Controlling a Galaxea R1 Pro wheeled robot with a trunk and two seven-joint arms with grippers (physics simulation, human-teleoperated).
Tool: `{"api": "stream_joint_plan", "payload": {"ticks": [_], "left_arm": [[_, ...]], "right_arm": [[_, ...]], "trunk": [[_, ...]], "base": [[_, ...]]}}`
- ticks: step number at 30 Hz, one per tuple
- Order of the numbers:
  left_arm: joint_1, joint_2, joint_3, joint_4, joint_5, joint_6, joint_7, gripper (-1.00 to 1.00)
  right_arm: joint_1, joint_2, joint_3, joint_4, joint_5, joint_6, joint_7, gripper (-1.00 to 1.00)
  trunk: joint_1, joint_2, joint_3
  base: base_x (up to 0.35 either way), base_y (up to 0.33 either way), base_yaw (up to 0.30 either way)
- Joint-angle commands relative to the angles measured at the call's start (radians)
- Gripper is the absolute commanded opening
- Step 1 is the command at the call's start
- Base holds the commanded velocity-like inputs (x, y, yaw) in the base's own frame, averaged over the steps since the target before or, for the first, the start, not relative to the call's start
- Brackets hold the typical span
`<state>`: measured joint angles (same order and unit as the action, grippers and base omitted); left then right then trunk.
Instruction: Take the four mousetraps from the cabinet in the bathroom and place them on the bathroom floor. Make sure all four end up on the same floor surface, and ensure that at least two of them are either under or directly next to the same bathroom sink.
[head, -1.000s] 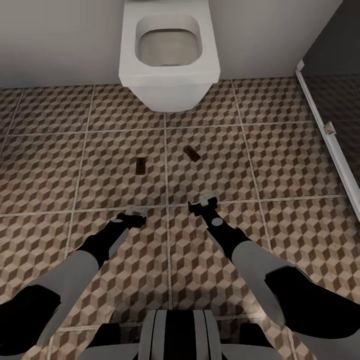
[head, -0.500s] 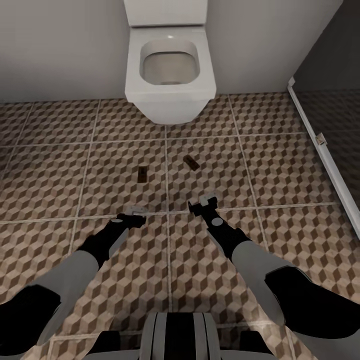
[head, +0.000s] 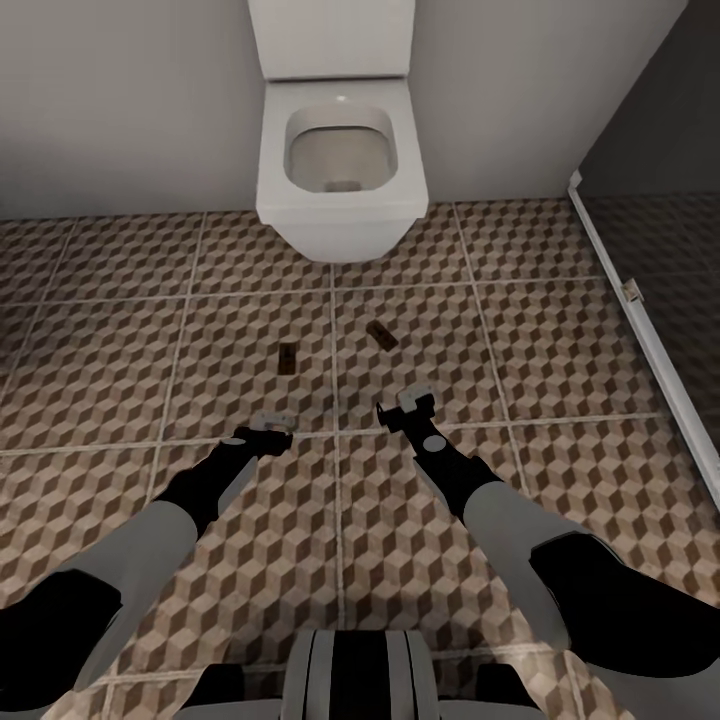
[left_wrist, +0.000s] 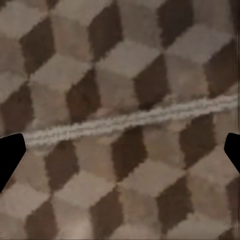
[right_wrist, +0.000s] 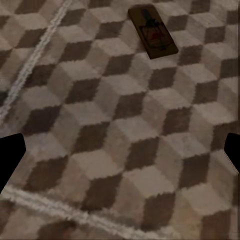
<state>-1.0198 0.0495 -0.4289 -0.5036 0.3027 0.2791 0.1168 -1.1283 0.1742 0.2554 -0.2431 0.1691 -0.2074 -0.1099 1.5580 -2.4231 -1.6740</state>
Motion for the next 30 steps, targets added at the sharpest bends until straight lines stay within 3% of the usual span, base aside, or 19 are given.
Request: {"api": "stream_joint_plan", "payload": {"ticks": [1,30], "left_arm": [[0.0,0.001,-0.008,-0.003,0.011,0.005,0.008,1.0],[0.0,0.001,-0.009,-0.003,0.011,0.005,0.008,1.0]], "right_arm": [[-0.001,0.0,0.002,0.001,0.01,-0.001,-0.008,1.0],[-0.001,0.0,0.002,0.002,0.01,-0.001,-0.009,1.0]], "trunk": [[-0.004,0.007,0.003],[-0.115,0.21,0.094]], "base": [[0.0,0.0,0.0],[0.0,0.0,0.0]]}}
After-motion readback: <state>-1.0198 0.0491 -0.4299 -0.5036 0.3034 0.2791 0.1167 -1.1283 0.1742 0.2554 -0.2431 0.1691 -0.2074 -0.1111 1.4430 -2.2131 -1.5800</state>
